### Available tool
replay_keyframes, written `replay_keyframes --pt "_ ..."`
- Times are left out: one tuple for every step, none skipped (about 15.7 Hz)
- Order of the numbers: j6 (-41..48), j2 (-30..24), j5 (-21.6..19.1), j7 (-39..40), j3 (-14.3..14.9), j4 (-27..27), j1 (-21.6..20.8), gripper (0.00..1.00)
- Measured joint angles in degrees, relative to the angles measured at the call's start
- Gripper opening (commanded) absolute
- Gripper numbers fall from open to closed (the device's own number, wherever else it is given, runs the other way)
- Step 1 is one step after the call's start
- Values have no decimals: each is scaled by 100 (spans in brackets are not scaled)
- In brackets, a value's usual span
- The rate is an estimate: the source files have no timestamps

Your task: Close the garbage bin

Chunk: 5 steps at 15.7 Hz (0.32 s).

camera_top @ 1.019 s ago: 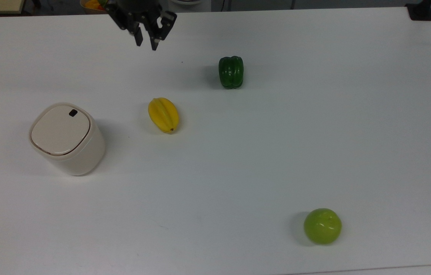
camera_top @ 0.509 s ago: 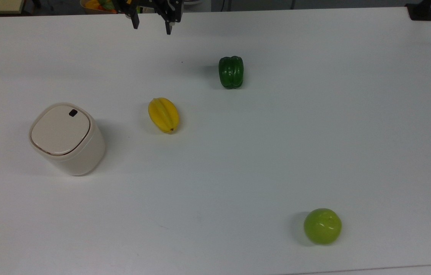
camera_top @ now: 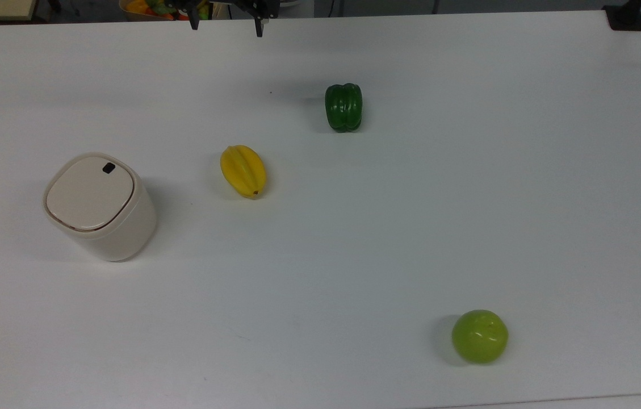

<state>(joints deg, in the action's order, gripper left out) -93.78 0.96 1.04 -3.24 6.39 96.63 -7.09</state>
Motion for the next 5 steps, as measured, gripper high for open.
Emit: replay_keyframes --pt "1 -2 0 0 2 -5 5 100" --pt "3 -3 1 0 6 -12 7 100" --pt "5 -3 1 0 10 -17 7 100" --pt "6 -3 1 0 13 -21 8 100" --pt "6 -4 1 0 14 -22 9 100"
